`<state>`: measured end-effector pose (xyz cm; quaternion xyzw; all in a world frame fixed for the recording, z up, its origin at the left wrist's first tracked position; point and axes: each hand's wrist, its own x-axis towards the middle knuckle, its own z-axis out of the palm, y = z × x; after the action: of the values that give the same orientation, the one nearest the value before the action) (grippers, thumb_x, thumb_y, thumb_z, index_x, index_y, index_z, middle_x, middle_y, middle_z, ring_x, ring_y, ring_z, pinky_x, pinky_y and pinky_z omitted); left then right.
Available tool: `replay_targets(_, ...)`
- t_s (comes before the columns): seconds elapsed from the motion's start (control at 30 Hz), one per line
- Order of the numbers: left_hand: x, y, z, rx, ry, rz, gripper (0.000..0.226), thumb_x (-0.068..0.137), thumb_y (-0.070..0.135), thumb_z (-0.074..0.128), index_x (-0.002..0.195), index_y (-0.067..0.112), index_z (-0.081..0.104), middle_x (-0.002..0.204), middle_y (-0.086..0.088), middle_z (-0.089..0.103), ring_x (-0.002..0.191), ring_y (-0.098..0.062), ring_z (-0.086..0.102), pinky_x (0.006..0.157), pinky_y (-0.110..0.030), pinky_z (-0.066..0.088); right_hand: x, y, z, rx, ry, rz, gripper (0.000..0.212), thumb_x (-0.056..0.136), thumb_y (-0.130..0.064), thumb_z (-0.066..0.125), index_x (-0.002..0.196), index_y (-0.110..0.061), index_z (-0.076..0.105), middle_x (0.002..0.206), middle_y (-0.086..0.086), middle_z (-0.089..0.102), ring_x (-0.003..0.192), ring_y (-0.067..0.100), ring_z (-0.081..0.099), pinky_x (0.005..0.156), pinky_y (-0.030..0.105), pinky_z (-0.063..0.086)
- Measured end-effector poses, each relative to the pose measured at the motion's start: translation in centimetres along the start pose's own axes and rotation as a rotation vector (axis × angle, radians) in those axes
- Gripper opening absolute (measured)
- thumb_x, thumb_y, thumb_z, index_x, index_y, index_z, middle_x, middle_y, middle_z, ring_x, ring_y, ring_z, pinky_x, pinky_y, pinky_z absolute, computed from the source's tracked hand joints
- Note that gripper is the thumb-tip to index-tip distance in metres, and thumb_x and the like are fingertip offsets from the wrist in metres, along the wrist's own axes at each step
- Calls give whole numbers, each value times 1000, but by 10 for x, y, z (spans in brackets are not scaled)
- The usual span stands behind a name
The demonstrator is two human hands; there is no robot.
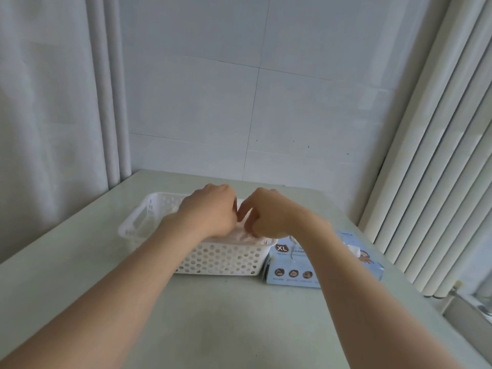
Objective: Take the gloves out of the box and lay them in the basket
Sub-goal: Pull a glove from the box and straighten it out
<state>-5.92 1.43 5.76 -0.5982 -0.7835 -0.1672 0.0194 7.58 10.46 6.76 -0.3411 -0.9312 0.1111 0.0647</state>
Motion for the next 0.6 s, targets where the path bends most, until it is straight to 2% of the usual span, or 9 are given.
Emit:
replay_targets(0.1, -8, 24, 14, -10, 247, 19, 18, 100, 18, 50, 107, 17, 67, 99, -2, 67, 84, -25, 64, 73, -41, 57, -17, 16, 5, 151, 345, -30, 36, 90, -1, 54, 104, -23, 79, 81, -3, 78, 76, 10, 70, 82, 23, 56)
replay_targets(0.2, -16, 40, 38, 74, 453, 160, 15, 102, 21, 50, 108, 16, 62, 101, 0, 64, 85, -21, 62, 74, -37, 55, -35, 44, 14, 227, 522, 56, 34, 93, 2, 51, 104, -19, 76, 87, -5, 75, 80, 9, 68, 82, 26, 59)
replay_targets(0.27, -22, 48, 59, 161, 549, 292, 14, 97, 19, 51, 103, 16, 63, 97, -1, 64, 85, -23, 59, 76, -37, 50, -49, 64, 17, 255, 533, 132, 29, 84, -1, 58, 100, -20, 73, 88, -8, 70, 85, 10, 65, 83, 35, 59)
replay_targets(0.33, -27, 55, 81, 203, 595, 423, 14, 93, 15, 51, 97, 14, 64, 93, -4, 64, 86, -26, 57, 78, -39, 46, -63, 76, 16, 226, 468, 180, 27, 72, -20, 66, 98, -26, 70, 89, -13, 67, 89, 11, 63, 88, 40, 56)
replay_targets(0.43, -31, 64, 109, 247, 582, 533, 18, 92, 15, 48, 98, 10, 65, 97, -8, 64, 94, -30, 57, 87, -43, 46, -76, 88, 17, 71, 333, 234, 41, 65, -41, 57, 103, -33, 70, 96, -20, 66, 100, 11, 62, 100, 38, 45)
replay_targets(0.5, -31, 72, 118, 270, 561, 545, 18, 91, 16, 49, 98, 10, 65, 96, -8, 65, 94, -31, 57, 92, -45, 45, -79, 100, 24, 96, 341, 253, 33, 73, -37, 60, 103, -32, 73, 98, -20, 69, 104, 12, 63, 103, 39, 45)
replay_targets(0.6, -33, 82, 121, 298, 553, 502, 22, 97, 24, 49, 95, 11, 67, 91, -8, 68, 91, -30, 59, 96, -49, 44, -77, 118, 35, 114, 467, 236, 14, 89, -26, 65, 97, -27, 77, 90, -16, 74, 95, 17, 68, 96, 45, 53)
